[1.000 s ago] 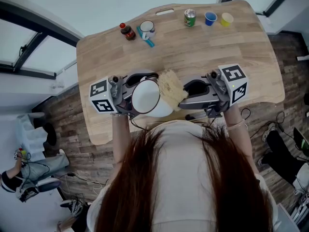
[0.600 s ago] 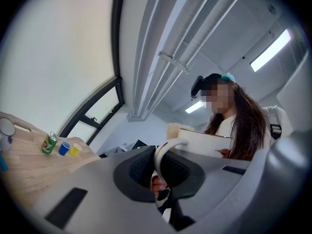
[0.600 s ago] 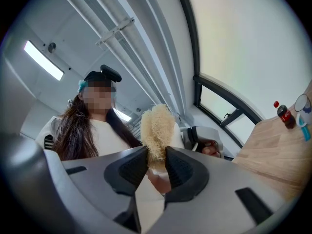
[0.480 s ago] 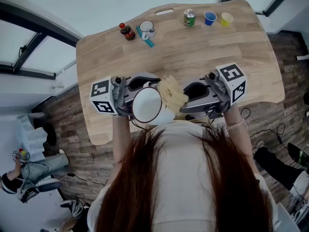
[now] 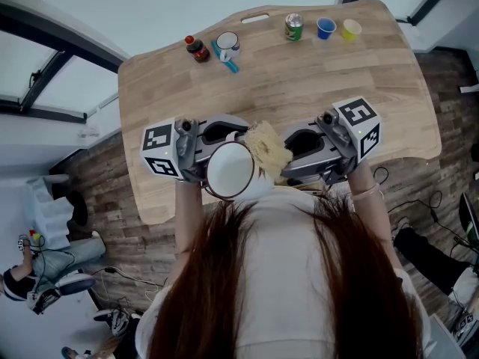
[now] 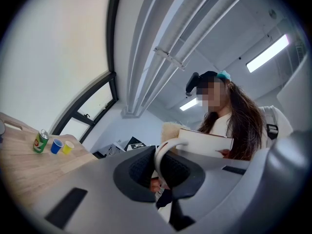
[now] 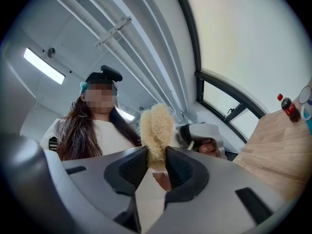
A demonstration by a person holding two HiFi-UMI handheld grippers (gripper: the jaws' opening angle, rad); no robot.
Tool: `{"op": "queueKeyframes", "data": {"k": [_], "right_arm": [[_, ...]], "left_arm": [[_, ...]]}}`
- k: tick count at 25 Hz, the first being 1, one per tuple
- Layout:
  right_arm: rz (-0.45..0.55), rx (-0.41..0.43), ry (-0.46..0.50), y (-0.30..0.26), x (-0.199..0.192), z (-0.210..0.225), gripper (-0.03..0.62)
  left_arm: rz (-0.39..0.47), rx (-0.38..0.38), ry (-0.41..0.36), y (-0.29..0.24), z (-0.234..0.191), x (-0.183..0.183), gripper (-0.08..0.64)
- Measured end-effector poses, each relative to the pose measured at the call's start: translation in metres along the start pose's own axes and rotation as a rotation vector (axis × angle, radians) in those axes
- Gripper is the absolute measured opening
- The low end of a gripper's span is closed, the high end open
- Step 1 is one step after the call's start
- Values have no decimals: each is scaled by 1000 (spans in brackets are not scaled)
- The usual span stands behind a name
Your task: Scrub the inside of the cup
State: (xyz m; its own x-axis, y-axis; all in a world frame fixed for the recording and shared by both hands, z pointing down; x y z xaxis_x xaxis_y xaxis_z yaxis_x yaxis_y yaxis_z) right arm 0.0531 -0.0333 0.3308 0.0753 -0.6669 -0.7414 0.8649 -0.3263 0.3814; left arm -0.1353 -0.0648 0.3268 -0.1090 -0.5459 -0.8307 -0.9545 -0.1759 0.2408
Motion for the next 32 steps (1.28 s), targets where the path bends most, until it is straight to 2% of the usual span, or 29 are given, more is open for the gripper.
{"op": "queueKeyframes", "data": {"k": [18, 32], "right_arm": [[-36, 54, -32, -4, -6, -2, 110], [-12, -23, -24, 3, 2, -1, 110]], "left_arm": [[-31, -132, 52, -20, 8, -7, 23], [33, -74, 82, -15, -6, -7, 23]]}}
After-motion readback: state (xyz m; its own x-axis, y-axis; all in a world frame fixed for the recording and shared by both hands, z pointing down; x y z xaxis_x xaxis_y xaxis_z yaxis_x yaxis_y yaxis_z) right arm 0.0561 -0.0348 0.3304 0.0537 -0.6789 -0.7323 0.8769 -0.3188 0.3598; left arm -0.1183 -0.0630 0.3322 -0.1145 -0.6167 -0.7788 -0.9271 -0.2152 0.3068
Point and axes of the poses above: the fingertips, and each gripper's own axes: y backward along the fingers, z to its right, x out of its top, the point moved 9 cm from there along y, backward along the fingers, and after that the axes turned 2 degrees about -z, right-handed, at the moved point
